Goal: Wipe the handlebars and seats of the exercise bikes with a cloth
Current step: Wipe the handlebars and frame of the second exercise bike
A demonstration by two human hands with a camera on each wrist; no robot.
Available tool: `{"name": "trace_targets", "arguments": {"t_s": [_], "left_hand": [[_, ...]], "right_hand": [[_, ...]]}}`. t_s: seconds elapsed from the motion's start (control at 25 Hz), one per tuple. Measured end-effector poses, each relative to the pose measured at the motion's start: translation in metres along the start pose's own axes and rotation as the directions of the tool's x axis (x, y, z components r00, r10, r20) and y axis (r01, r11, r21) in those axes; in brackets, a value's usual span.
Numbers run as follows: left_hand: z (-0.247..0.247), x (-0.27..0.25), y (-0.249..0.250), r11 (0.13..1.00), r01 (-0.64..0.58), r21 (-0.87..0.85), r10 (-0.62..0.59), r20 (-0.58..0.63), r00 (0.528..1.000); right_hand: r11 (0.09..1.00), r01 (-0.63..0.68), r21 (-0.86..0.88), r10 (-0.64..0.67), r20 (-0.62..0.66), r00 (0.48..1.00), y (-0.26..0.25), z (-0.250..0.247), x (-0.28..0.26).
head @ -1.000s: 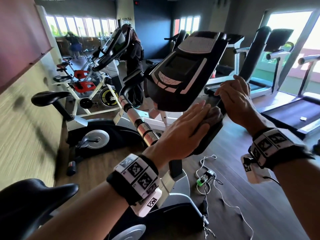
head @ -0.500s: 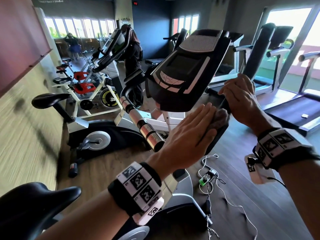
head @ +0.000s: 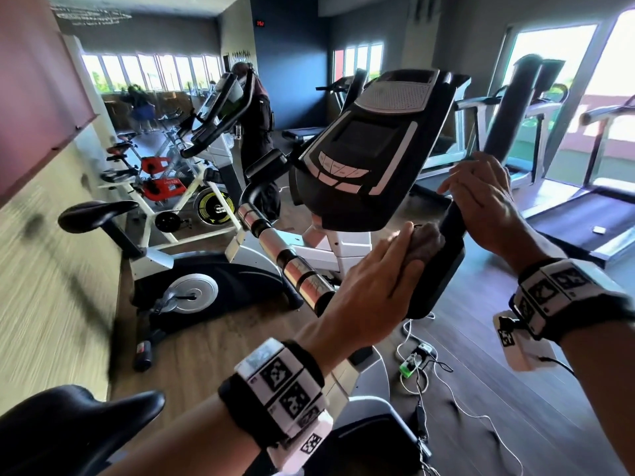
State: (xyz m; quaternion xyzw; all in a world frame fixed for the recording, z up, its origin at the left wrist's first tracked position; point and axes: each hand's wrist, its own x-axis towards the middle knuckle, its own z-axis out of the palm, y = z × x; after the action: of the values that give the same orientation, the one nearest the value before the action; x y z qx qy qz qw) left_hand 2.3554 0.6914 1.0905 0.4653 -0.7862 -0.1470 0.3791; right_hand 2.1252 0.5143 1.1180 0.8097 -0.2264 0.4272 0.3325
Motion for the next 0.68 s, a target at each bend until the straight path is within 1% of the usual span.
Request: {"name": "trace_targets", "arguments": {"t_s": [0.12,0.16,0.24,0.32,0.36,0.4,0.44,0.48,0.52,0.56,0.6,0.64,0.68], "left_hand": [[-0.004,0.022,0.007,0.995,0.043,-0.089,-0.044,-0.001,0.999],[-0.004,0.022,0.008,0.995,0.032,-0.096,-0.034,-0.015,0.999],[-0.013,0.010,-0.002,0.997,-0.013,-0.073,0.012,-0.014,1.000],[-0.028,-0.008,-0.025,0.998,-0.049,-0.040,0.049,0.005,0.999],[-0.034,-0.013,-0.036,0.999,-0.023,-0.035,0.023,-0.005,1.000],[-0.036,-0.018,-0.044,0.998,0.050,-0.032,-0.050,-0.008,0.999],[-0.033,-0.023,-0.048,0.992,0.125,0.030,-0.125,-0.002,0.992],[-0.027,-0.028,-0.047,0.978,0.159,0.134,-0.163,0.023,0.986],[-0.018,-0.035,-0.043,0.962,0.150,0.228,-0.172,0.078,0.982],[-0.011,-0.041,-0.037,0.961,0.138,0.241,-0.170,0.114,0.979],[-0.009,-0.046,-0.033,0.978,0.149,0.145,-0.168,0.124,0.978],[-0.010,-0.050,-0.033,0.988,0.153,-0.012,-0.151,0.127,0.980],[-0.014,-0.053,-0.036,0.986,0.109,-0.126,-0.095,0.112,0.989]], "right_hand": [[1.000,0.022,-0.016,-0.022,0.020,1.000,-0.002,-0.003,0.003],[1.000,0.025,-0.018,-0.025,0.021,0.999,-0.003,-0.004,0.003],[0.999,-0.048,-0.009,0.048,0.078,0.996,-0.001,-0.006,0.002],[0.980,-0.197,0.019,0.192,0.149,0.970,-0.002,-0.007,0.004],[0.950,-0.312,0.020,0.300,0.221,0.928,-0.006,-0.010,0.010],[0.892,-0.452,0.010,0.424,0.332,0.843,-0.014,-0.016,0.023],[0.817,-0.576,-0.028,0.524,0.454,0.720,-0.026,-0.024,0.038],[0.755,-0.653,-0.059,0.573,0.542,0.615,-0.039,-0.032,0.052],[0.728,-0.683,-0.053,0.573,0.595,0.564,-0.054,-0.039,0.065],[0.723,-0.690,-0.007,0.545,0.620,0.564,-0.071,-0.043,0.075],[0.733,-0.679,0.042,0.498,0.647,0.577,-0.089,-0.046,0.083],[0.762,-0.645,0.055,0.433,0.697,0.572,-0.105,-0.047,0.087],[0.808,-0.589,0.032,0.365,0.757,0.542,-0.121,-0.046,0.088]]}}
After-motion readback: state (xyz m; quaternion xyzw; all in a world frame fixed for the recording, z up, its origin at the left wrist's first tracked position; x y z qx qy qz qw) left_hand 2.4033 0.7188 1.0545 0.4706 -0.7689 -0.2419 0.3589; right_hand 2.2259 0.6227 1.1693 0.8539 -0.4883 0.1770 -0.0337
